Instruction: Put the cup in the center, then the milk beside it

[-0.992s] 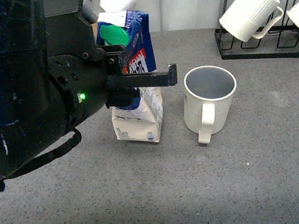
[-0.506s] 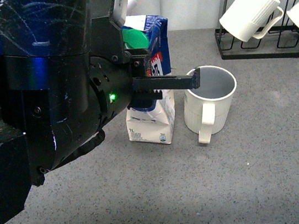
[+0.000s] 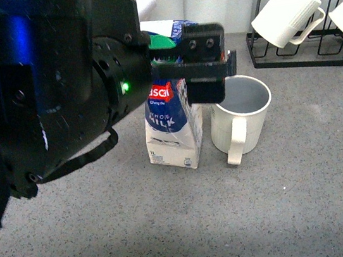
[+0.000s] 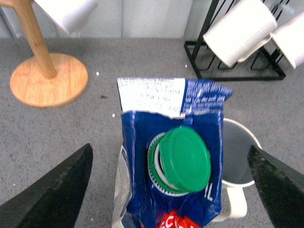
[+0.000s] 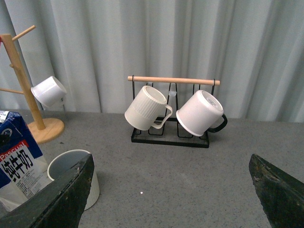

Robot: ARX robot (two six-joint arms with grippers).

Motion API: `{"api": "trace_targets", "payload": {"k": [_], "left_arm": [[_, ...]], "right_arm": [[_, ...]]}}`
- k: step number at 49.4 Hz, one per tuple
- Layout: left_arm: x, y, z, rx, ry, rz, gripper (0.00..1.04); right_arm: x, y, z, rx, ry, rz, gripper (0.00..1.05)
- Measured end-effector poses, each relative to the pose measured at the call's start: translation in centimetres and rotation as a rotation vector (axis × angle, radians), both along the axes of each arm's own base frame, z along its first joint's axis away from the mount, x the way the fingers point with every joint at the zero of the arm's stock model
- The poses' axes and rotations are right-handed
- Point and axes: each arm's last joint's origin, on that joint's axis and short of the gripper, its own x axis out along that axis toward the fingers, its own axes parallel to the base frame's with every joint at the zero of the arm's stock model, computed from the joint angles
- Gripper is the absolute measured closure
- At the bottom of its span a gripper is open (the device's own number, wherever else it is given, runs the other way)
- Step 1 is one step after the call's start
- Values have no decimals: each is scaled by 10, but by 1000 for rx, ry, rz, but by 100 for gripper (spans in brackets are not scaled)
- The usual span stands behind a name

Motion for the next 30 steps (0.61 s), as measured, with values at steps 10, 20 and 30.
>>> {"api": "trace_targets", "payload": {"k": [10,20,30], "left_arm": [[1,14,23,-52,-61,47,7],[-4,44,31,-30,-195,242,16],[-40,91,20,38,-310,313,50]], "right_arm": [[0,0,0,0,0,0,9],[0,0,0,0,0,0,9],[0,0,0,0,0,-1,9]]}}
